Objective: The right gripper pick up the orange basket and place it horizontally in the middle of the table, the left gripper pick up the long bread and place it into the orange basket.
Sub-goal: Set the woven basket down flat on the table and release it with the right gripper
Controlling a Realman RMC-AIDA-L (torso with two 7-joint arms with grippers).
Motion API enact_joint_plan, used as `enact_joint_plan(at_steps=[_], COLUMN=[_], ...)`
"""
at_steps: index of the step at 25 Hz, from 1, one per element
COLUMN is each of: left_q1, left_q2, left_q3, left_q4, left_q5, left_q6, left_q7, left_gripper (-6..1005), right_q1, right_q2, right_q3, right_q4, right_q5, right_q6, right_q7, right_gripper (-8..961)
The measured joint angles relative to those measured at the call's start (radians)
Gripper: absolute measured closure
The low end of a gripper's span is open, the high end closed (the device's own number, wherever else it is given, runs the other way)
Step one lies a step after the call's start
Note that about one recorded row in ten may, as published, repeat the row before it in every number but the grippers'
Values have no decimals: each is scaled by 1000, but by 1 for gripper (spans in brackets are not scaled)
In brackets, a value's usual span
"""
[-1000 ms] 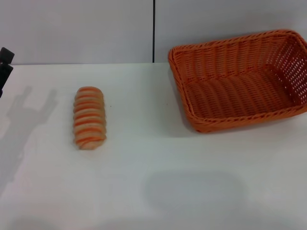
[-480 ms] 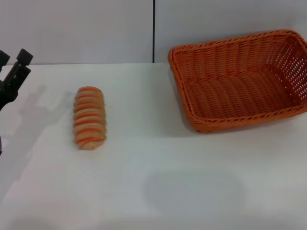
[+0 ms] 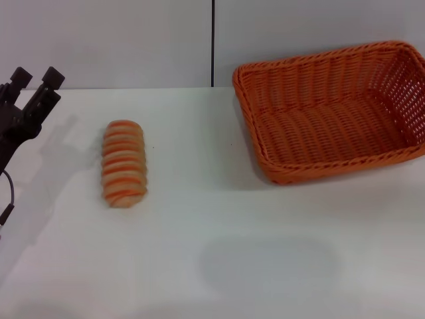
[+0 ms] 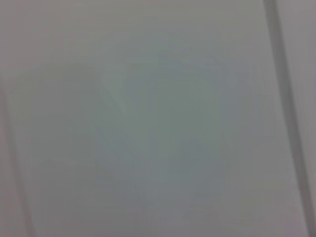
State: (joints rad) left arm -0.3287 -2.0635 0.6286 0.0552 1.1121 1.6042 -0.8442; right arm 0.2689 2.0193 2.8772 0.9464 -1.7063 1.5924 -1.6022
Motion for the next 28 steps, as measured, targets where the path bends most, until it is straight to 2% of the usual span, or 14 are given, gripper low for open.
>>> enact_joint_plan(at_steps=[2,3,5,7,11,16,17,18,19,22,25,27,28], left_q1=[-2,-3,-4,-7,-16,-29,-31,-37,-37,-40,-40,-39,-39], left_q2=[0,0,0,0,0,1,0,0,0,-1,-1,-1,-1], left_q3=[8,20,35,79,87,85,85,86,86,90,95,98,99], left_q4=[2,7,15,42,46,46,46,46,46,46,46,44,41], left_q5=[0,0,0,0,0,0,0,0,0,0,0,0,0], left_q6=[-1,-1,-1,-4,-18,-30,-32,-39,-39,-47,-56,-65,-70], left_q7=[0,-2,-5,-9,-10,-13,-16,-21,-21,-23,-24,-24,-24], left_gripper=[155,155,155,155,154,154,154,154,154,154,153,153,153], right_q1=[-22,-34,-42,-55,-65,-42,-36,-19,-19,28,94,143,202], right_q2=[-4,-12,-14,-12,-7,-32,-40,-57,-57,-92,-139,-170,-208], right_q3=[0,0,1,2,1,0,0,0,0,-5,-43,-86,-141], right_q4=[-20,-39,-53,-84,-170,-170,-158,-113,-113,15,144,185,177], right_q5=[30,38,45,73,108,23,2,-45,-45,-162,-307,-392,-466], right_q6=[-22,-29,-34,-43,-56,-70,-74,-79,-79,-80,-53,-29,-1], right_q7=[-2,-4,-17,-63,-143,-44,-8,90,90,304,506,601,680], right_gripper=[505,489,457,457,457,457,457,457,457,457,457,457,457])
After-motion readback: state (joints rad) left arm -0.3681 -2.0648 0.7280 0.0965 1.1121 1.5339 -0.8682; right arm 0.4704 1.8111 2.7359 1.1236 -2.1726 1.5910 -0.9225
